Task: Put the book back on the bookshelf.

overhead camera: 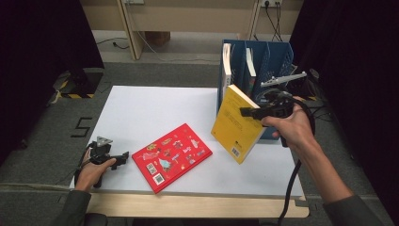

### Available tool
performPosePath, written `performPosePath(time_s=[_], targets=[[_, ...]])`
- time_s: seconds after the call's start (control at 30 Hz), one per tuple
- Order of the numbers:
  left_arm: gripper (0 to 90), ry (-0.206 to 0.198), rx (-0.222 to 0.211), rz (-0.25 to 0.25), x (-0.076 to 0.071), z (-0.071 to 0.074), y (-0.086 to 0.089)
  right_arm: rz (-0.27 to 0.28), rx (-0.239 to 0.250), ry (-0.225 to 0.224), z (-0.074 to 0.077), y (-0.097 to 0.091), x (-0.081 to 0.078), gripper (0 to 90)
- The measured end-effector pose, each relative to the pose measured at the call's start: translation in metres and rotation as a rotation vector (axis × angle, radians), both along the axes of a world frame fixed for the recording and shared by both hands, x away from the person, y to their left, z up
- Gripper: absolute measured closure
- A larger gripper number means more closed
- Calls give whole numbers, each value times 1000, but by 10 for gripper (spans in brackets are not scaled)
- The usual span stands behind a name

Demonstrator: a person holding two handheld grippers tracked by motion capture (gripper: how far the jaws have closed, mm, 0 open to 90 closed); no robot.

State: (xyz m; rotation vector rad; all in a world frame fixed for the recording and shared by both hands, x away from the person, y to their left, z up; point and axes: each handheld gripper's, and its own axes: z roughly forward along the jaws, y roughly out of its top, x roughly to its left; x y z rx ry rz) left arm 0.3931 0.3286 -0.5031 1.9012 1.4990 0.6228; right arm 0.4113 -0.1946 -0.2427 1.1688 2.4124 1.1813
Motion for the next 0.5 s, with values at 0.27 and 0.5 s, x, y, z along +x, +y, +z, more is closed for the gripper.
performPosePath(time_s=[0.27, 0.5], targets=[[114, 0, 0, 1, 0, 0, 0, -54, -5, -16, 9, -23, -4, 755], [114, 0, 1, 1, 0, 0, 0, -97, -10, -49, 29, -39, -12, 755]])
